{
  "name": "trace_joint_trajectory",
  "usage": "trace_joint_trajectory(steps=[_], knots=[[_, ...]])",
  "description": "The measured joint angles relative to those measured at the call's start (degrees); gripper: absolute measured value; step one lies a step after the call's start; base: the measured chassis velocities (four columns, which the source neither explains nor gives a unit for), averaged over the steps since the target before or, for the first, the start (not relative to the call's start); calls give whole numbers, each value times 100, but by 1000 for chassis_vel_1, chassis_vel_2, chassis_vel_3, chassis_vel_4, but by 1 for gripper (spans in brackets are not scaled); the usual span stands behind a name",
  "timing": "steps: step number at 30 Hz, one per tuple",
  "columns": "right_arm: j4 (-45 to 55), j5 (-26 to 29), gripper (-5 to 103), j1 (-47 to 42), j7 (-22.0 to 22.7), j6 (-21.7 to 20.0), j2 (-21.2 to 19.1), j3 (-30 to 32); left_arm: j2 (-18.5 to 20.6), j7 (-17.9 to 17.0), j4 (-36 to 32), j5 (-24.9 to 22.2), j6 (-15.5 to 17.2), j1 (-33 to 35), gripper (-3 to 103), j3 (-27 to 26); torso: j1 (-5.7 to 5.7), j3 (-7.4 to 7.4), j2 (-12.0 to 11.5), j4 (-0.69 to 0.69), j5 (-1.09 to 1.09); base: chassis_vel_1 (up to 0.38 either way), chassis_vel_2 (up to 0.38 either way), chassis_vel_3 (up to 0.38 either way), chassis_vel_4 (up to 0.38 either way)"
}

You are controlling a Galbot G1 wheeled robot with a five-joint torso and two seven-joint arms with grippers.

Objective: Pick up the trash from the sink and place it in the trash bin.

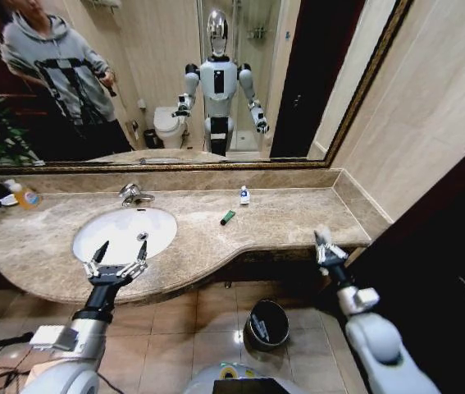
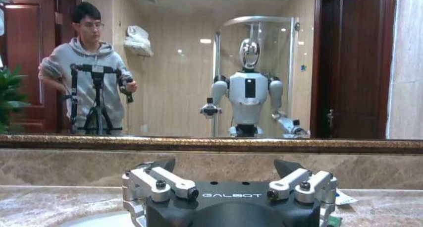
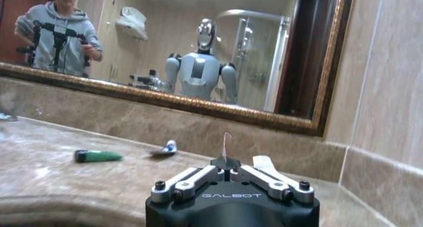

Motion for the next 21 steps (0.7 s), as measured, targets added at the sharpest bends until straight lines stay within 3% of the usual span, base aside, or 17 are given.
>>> trace_joint_trajectory(steps=[9, 14, 18, 21], knots=[[-718, -593, 0, -417, -185, 710, 655, -410, 0, 0, 0, 0, 0, 0, 100, 0, 0, 0, 0, 0, 0, 0, 0, 0, 0], [-1250, -797, 0, -321, -227, 911, 744, -474, 0, 0, 0, 0, 0, 0, 100, 0, 0, 0, 0, 0, 0, 0, 0, 0, 0], [-2149, -1437, 0, -55, -247, 1246, 774, -619, 0, 0, 0, 0, 0, 0, 100, 0, 0, 1, 0, 0, 0, 0, 0, 0, 0], [-2458, -1577, 0, 62, -247, 1279, 827, -715, 0, 0, 0, 0, 0, 0, 100, 0, 0, 1, 0, 1, 1, 0, 0, 0, 0]])
